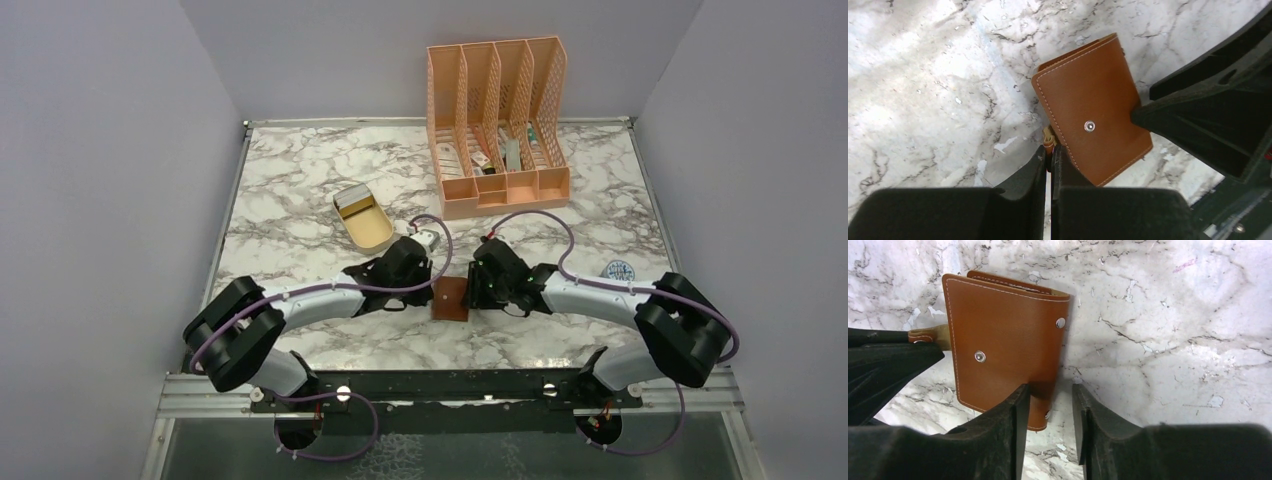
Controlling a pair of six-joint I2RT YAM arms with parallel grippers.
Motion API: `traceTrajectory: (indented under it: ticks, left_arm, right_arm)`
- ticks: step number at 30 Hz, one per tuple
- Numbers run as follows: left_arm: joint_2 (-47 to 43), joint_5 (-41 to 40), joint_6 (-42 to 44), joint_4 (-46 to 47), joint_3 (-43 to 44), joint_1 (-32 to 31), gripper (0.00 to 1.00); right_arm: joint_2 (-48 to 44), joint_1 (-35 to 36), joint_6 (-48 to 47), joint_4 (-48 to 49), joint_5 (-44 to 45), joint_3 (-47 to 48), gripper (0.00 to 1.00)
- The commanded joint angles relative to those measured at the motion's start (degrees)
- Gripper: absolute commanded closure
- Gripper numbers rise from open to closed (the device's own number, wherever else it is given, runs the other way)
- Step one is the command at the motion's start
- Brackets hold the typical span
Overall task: Put the credit cards into the card holder
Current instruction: Open the card holder at the center of the board.
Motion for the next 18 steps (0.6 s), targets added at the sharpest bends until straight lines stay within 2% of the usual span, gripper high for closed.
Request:
traceTrajectory:
  ticks: [1, 5, 9, 18]
  left_arm:
    - [-4.96, 9.01, -7.36, 8.17, -3.68, 1.61, 1.00]
    - [-8.35, 12.40, -13.60, 14.62, -6.71, 1.73, 1.00]
    - [-9.19, 13.73, -15.09, 15.33, -6.58, 1.73, 1.00]
    - [-9.81, 13.70, -15.13, 13.47, -4.70, 1.80, 1.00]
  right_arm:
    - [-3.49, 0.23, -2.47, -3.25, -1.03, 1.49, 0.60]
    - [-5.54, 0.63, -2.55, -1.60, -3.64, 1.43, 0.50]
    - [-5.53, 1.00, -4.03, 0.22, -7.44, 1.98, 0.43]
    - [-7.25, 3.18, -3.73, -0.70, -8.98, 3.48, 0.38]
